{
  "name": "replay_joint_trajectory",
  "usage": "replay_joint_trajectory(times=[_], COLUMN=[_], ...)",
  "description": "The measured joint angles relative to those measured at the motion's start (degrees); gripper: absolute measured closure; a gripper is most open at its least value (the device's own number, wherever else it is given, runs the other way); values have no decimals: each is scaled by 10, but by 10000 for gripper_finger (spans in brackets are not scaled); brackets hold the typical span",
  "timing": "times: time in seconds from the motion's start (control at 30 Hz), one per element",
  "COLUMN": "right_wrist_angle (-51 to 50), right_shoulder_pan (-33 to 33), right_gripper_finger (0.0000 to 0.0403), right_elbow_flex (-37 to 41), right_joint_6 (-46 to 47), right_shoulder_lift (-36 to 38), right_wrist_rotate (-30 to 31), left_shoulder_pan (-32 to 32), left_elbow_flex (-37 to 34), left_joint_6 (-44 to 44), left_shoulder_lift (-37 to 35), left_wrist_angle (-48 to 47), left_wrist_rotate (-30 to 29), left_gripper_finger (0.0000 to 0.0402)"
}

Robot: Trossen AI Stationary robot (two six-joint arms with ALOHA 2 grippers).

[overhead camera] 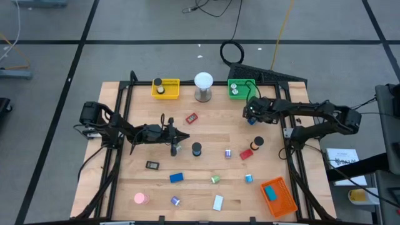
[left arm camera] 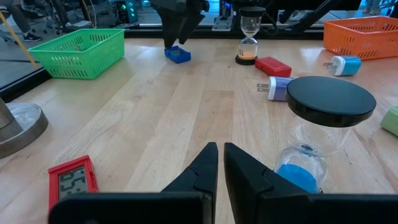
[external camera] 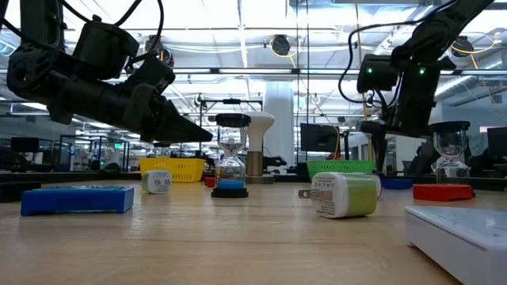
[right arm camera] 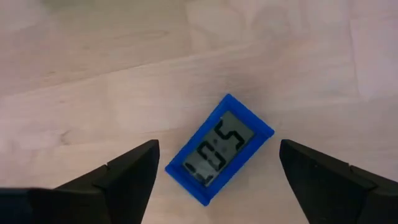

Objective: Pick & Place Office items
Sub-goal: Put the top blue digital timer into the orange bin

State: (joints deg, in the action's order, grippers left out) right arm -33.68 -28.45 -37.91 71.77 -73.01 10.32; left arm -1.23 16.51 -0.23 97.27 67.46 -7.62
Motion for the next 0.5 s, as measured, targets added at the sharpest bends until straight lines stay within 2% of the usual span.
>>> replay_joint_trajectory(times=[0.3,0.5], right_wrist_angle=[27,19], right_shoulder_pan=[4,3], right_gripper_finger=[93,144], right_elbow_flex=[4,0], right_joint_6=[-10,-46], right_shoulder_lift=[-55,-53], right_wrist_rotate=[2,0], left_shoulder_pan=[0,0], left_elbow_flex=[0,0], left_joint_6=[0,0], left_shoulder_lift=[0,0], left_wrist_angle=[0,0], left_wrist_rotate=[0,0], left_gripper_finger=[371,371])
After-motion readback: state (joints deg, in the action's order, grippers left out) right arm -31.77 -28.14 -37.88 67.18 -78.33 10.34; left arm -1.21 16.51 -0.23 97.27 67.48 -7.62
